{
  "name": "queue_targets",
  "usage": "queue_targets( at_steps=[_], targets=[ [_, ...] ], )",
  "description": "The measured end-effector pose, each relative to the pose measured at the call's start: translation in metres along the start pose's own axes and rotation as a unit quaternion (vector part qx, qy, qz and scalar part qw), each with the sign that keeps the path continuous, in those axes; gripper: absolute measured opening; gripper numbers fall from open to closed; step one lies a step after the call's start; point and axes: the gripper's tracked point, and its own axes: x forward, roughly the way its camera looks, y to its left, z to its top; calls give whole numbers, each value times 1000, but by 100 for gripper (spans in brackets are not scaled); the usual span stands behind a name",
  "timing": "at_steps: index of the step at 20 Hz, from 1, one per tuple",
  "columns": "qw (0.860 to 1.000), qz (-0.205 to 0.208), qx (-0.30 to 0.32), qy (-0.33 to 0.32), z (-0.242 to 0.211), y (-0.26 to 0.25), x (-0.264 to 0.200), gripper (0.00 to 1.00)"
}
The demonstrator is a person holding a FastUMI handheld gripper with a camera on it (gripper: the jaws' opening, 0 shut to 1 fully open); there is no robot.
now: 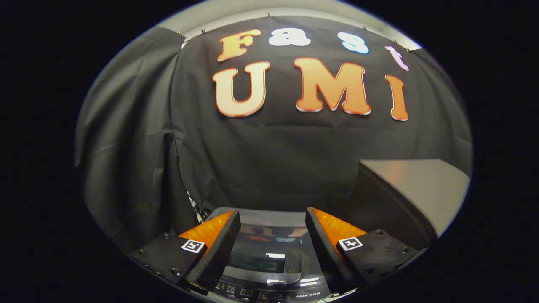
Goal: Put the clothes into the washing machine and then close the washing machine lid.
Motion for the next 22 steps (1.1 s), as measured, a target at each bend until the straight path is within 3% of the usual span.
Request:
queue_targets(
  at_steps=[5, 9, 16, 22],
  targets=[
    [995, -32, 3, -90, 97, -11, -59, 99],
    [992, -29, 0, -123, 150, -28, -123, 99],
    [989, -41, -4, -144, 190, -116, -223, 99],
    [984, -69, -28, -162, 192, -215, -309, 99]
  ],
)
